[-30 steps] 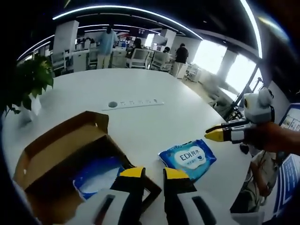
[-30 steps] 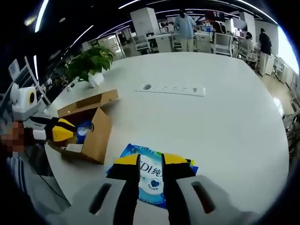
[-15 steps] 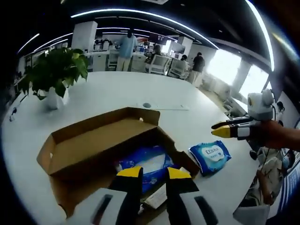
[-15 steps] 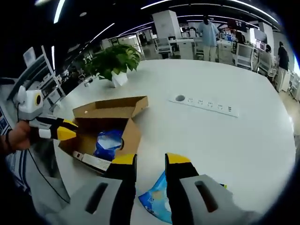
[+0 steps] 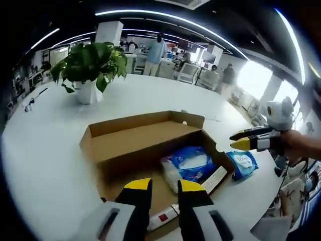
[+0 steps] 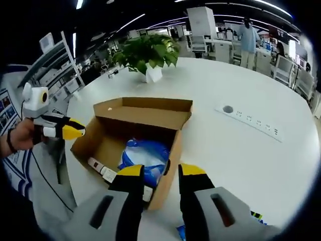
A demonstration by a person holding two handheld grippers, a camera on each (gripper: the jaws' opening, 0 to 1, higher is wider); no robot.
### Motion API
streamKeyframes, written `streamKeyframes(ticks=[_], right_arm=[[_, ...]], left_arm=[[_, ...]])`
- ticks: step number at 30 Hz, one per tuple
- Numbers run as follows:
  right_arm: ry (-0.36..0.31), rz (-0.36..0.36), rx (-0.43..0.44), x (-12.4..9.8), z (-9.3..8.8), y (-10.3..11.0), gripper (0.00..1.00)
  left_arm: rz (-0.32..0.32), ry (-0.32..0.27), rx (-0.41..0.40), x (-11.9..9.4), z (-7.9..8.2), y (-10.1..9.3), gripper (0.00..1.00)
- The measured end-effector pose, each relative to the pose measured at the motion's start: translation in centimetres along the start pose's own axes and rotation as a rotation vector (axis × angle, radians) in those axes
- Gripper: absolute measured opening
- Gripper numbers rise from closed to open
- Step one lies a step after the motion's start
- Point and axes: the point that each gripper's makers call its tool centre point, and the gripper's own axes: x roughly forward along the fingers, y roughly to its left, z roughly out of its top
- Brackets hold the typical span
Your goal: Operate the shoe box by opening the lid, removing the specified soft item, and placing it in the target area until the item is outside and the box remains undamaged.
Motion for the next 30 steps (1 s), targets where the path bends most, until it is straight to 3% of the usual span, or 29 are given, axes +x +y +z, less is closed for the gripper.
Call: streamKeyframes(ticks=[2,15,23,30], right_arm=[[0.015,0.016,-0.022,1.1,0.3,0.8,0.26],[0.120,0.068,-0.216,3.3,0.0,3.4,0.35],[0.213,0.102,-0.390,4.3,-0.8,4.9,0.44],[0.245,0.128,-0.434,5.9,-1.1,6.2,0.47]], left_arm=[[0.009,-0.005,-0.015,-0.6,-0.1,1.0,0.20],[0.013,-0.024,-0.025,-1.3,-0.8,2.3,0.20],[0.014,-0.027,-0.050,-2.0,-2.0,3.2,0.20],[0.028,-0.026,-0.072,-3.0,-2.9,4.3,0.20]])
